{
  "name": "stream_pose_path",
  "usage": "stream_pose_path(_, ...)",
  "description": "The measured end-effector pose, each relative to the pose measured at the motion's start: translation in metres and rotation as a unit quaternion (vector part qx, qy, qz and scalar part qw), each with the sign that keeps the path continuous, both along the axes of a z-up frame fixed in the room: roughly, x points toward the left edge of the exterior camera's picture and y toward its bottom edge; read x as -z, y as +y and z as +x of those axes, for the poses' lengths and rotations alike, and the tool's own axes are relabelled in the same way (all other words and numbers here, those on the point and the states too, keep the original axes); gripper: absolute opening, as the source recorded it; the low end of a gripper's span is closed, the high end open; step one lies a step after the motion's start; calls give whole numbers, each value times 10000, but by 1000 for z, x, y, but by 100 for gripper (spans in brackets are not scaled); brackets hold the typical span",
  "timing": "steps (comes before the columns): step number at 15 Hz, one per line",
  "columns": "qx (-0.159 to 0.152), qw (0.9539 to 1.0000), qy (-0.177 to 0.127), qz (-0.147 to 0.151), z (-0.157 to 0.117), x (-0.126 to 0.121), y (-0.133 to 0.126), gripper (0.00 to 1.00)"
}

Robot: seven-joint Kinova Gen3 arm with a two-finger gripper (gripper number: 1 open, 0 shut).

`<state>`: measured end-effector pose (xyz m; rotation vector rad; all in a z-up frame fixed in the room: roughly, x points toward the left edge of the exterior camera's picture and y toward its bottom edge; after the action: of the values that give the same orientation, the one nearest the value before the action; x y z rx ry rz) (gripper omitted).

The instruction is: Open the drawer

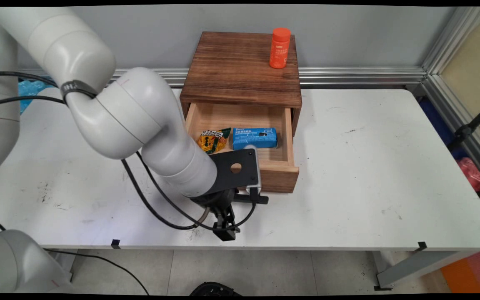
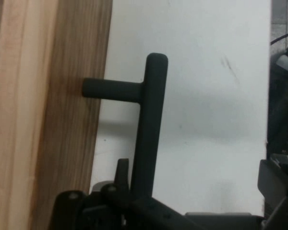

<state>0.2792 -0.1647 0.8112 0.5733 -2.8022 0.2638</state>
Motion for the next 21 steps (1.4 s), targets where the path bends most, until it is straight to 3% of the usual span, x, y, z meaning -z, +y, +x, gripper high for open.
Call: stream_pose_path(21, 220, 9998, -21, -3, 21, -8, 11, 100)
